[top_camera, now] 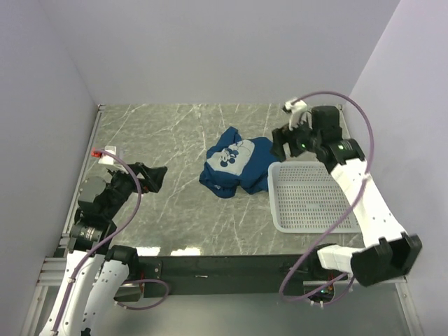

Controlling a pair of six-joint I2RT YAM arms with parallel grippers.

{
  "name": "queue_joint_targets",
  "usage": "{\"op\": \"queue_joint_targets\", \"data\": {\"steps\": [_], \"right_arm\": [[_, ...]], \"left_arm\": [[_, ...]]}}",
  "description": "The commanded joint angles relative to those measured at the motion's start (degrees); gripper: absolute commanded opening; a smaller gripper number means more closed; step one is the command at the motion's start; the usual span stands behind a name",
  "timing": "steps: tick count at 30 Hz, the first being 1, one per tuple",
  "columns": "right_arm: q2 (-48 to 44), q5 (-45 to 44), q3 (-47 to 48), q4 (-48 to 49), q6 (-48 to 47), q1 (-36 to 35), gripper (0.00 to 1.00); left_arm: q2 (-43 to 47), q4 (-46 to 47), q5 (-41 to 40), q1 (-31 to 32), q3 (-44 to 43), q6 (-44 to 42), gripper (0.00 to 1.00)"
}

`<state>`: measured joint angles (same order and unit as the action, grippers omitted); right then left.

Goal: Fold and stack the t-shirts

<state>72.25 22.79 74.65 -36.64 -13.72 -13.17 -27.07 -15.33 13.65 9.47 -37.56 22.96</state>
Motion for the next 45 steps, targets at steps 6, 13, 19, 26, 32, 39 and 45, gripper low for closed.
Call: {"op": "queue_joint_targets", "data": {"steps": [6,13,19,26,32,39,45], "right_arm": [[-11.77,-11.44,-17.07,-7.57,7.81,-4.31,0.91],[-10.82,-17.52,-25.96,-2.12,16.79,-9.77,0.93],[-4.23,-19.60,-23.07,-2.29,17.32,-12.75,0.91],[10.79,-24.37,-15.25,-7.03,15.30,-16.10,0.64],[6.78,-24.72,-15.94,-9.58,9.60,-16.62,0.32],[-1.66,-23.66,-20.68,-15.75,-9.64,-16.54,0.02],[-11.95,-30.51,-29.53,-10.66,-34.11,-14.27,0.00]], "left_arm": [[1.58,1.89,2.43,0.28,-0.14,-1.25,0.99],[2.55,1.89,2.61,0.28,0.03,-1.16,0.99],[2.29,2.06,3.05,0.28,0.03,-1.08,0.99],[2.02,1.89,2.35,0.28,-0.06,-1.16,0.99],[2.11,1.97,2.34,0.37,0.03,-1.25,1.00],[2.28,2.15,3.31,0.37,0.12,-1.25,0.99],[2.55,2.24,3.14,0.37,0.21,-1.25,0.99]]}}
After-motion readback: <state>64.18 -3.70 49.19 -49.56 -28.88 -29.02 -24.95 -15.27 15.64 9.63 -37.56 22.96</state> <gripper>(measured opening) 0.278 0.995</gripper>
